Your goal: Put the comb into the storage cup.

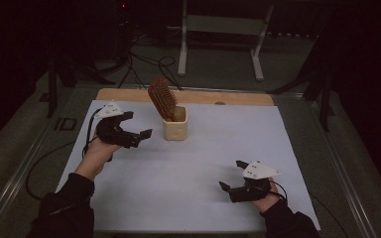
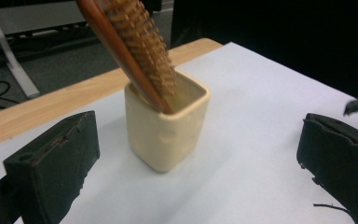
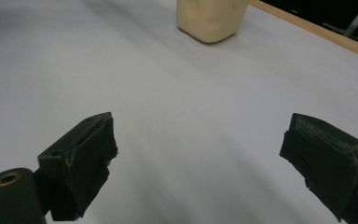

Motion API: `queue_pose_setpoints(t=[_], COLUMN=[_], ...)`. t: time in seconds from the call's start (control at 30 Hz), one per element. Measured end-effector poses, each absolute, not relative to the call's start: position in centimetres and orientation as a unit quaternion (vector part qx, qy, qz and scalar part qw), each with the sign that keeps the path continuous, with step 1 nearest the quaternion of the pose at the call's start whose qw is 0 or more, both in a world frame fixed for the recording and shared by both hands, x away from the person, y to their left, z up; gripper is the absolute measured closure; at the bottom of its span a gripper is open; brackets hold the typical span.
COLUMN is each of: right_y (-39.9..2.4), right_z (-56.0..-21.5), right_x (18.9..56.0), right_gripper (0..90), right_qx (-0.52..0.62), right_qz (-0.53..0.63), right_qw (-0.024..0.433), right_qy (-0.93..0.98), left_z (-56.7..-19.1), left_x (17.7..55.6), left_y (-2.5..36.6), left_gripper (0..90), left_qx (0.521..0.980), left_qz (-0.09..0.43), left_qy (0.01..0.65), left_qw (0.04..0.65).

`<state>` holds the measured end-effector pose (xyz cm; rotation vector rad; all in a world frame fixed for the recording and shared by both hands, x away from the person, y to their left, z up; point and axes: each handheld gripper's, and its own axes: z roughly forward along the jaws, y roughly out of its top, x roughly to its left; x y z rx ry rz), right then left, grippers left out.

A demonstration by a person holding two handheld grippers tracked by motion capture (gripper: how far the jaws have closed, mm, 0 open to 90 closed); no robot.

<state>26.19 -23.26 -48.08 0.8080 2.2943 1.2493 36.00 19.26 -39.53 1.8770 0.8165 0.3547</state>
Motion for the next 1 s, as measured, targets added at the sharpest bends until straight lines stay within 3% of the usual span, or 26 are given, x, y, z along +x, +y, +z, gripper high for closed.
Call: queue_pose_setpoints(t=[1.0], right_y=[-23.1], right_z=[-48.1], right_x=[26.2], right_gripper=[8.5], right_qx=[0.287], right_qz=[0.445], right_qw=[0.204], right_qy=[0.823], left_z=[-46.8], left_x=[28.9], left_y=[22.3], left_gripper=[0.0], left_qx=[0.804], left_qz=[0.127], left_qy=[0.327], left_qw=[0.481])
